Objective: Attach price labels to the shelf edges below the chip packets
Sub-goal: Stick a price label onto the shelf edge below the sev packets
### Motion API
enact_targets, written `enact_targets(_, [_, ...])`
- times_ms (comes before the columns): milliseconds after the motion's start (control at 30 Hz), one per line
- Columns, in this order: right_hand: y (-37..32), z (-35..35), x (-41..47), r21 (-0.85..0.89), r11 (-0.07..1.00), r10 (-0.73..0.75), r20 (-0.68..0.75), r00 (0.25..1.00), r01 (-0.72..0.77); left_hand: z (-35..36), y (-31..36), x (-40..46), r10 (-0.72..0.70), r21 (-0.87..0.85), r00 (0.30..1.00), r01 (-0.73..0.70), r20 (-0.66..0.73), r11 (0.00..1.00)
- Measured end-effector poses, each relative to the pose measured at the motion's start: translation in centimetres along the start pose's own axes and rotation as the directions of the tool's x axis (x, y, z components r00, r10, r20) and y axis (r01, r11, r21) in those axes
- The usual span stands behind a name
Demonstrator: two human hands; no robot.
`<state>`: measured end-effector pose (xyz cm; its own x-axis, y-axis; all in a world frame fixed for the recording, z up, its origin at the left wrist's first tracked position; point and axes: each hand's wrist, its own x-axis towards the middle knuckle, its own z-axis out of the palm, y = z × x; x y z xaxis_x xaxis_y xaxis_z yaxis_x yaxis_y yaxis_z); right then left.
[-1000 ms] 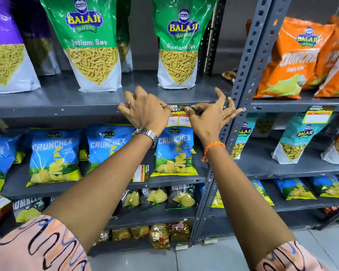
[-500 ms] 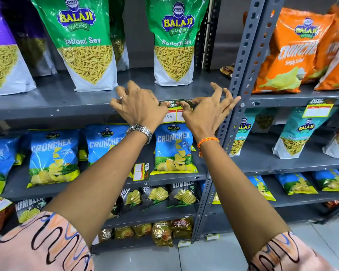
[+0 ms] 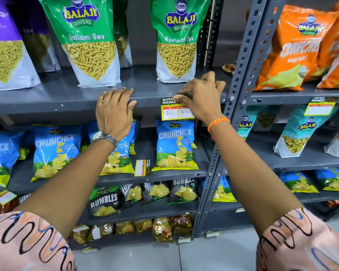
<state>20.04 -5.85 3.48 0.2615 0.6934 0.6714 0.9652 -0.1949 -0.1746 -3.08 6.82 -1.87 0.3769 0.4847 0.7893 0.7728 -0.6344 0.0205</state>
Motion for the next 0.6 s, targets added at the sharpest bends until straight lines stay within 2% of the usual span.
enact_targets(167, [-0.3,0.5,0.8,0.013,0.995,0.102,-0.032,0.994,-0.101,0.3,0.3,-0.1,-0.016,0.001,1.000,0.016,-0.023,1.000])
enact_targets(233, [-0.2,0.3,0.7,-0.007,0.996,0.085,0.003,0.996,-0.085,0.1,0.5,-0.2,-0.041,-0.016,0.999,0.041,0.001,0.999])
enact_targets(300, [0.1,0.1,-0.1,0.056,0.998,0.038,0.003,0.999,-0.038,-0.3,0.4,-0.6,-0.064,-0.054,0.997,0.065,0.031,0.996])
enact_targets(367, [0.3,0.2,-2.2,0.203,0.979,0.037,-0.119,0.992,-0.012,-0.6,0.4,-1.8,-0.101,-0.115,0.995,0.102,0.013,0.988])
enact_targets(433, [-0.1,0.7,-5.3,0.346,0.938,0.127,-0.322,0.938,-0.009,-0.5,0.6,-4.0,-0.163,-0.187,0.981,0.142,-0.102,0.972])
enact_targets(467, [-0.4,1.4,-7.0,0.396,0.918,0.186,-0.373,0.909,-0.025,-0.3,0.7,-5.4,-0.200,-0.218,0.965,0.161,-0.170,0.962])
enact_targets(533, [-1.4,3.5,-10.5,0.474,0.875,0.281,-0.336,0.899,-0.096,0.5,0.7,-8.4,-0.263,-0.255,0.937,0.202,-0.231,0.946])
enact_targets(600, [-2.2,6.5,-13.4,0.550,0.794,0.404,-0.160,0.900,-0.259,1.7,0.6,-10.9,-0.313,-0.238,0.937,0.272,-0.155,0.932])
